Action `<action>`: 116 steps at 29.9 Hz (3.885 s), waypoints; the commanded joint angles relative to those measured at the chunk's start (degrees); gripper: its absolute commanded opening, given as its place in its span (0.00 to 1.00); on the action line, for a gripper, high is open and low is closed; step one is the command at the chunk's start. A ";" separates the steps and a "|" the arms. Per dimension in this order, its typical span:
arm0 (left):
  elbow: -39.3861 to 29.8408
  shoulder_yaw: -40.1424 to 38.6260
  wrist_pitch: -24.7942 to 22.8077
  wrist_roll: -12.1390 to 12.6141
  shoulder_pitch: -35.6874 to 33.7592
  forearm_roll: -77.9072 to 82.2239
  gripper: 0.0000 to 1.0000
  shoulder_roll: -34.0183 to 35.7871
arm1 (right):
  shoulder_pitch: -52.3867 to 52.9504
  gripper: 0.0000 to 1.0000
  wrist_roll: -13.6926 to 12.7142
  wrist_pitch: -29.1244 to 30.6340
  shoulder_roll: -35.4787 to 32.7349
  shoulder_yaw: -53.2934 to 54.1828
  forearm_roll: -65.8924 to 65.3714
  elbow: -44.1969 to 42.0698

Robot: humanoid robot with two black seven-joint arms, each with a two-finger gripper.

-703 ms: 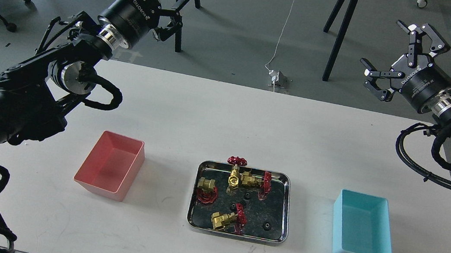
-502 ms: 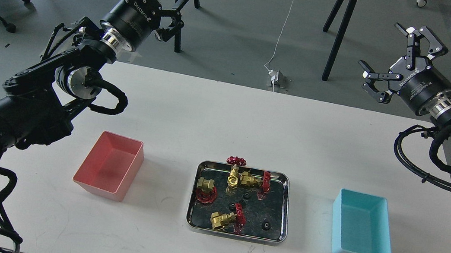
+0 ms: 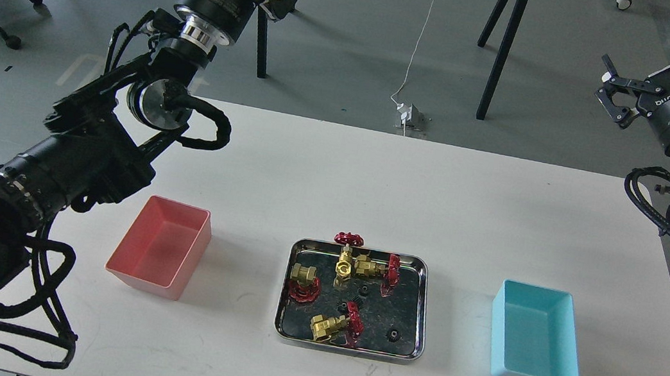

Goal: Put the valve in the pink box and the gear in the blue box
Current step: 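Raise the left arm and swing the left gripper over the table, then lower the left gripper onto a red-handled brass valve in the tray, then close the left gripper on the valve and lift it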

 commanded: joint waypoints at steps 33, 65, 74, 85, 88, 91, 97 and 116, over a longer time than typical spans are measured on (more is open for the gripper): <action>-29.10 81.58 34.95 0.05 -36.46 59.73 1.00 9.50 | 15.06 0.99 -3.06 0.00 -2.38 -12.69 -1.07 -0.52; -15.74 81.67 43.82 0.05 -14.31 68.62 1.00 4.76 | 14.80 0.99 -2.97 0.00 -1.50 -12.95 -1.07 -0.61; -13.37 81.76 44.97 0.05 -11.14 69.85 1.00 3.45 | 14.10 0.99 -2.97 0.00 -1.50 -12.95 -1.16 -0.61; -11.52 82.03 44.97 0.05 -8.33 70.37 1.00 2.04 | 13.74 0.99 -2.88 0.00 0.16 -12.95 -1.16 -0.87; -9.85 81.76 45.40 0.05 -7.19 71.61 0.99 1.34 | 13.74 0.99 -2.88 0.00 0.34 -12.95 -1.16 -1.57; -9.50 81.67 46.63 0.05 -6.92 71.78 0.97 1.34 | 13.66 0.99 -2.88 0.00 0.25 -12.95 -1.16 -1.57; -9.50 81.67 46.90 0.05 -6.92 71.96 0.79 1.42 | 12.95 0.99 -2.88 0.00 0.25 -12.95 -1.16 -1.48; -9.32 82.38 49.10 0.05 -6.83 73.54 0.48 1.69 | 12.07 0.99 -2.88 0.00 0.25 -12.95 -1.16 -1.40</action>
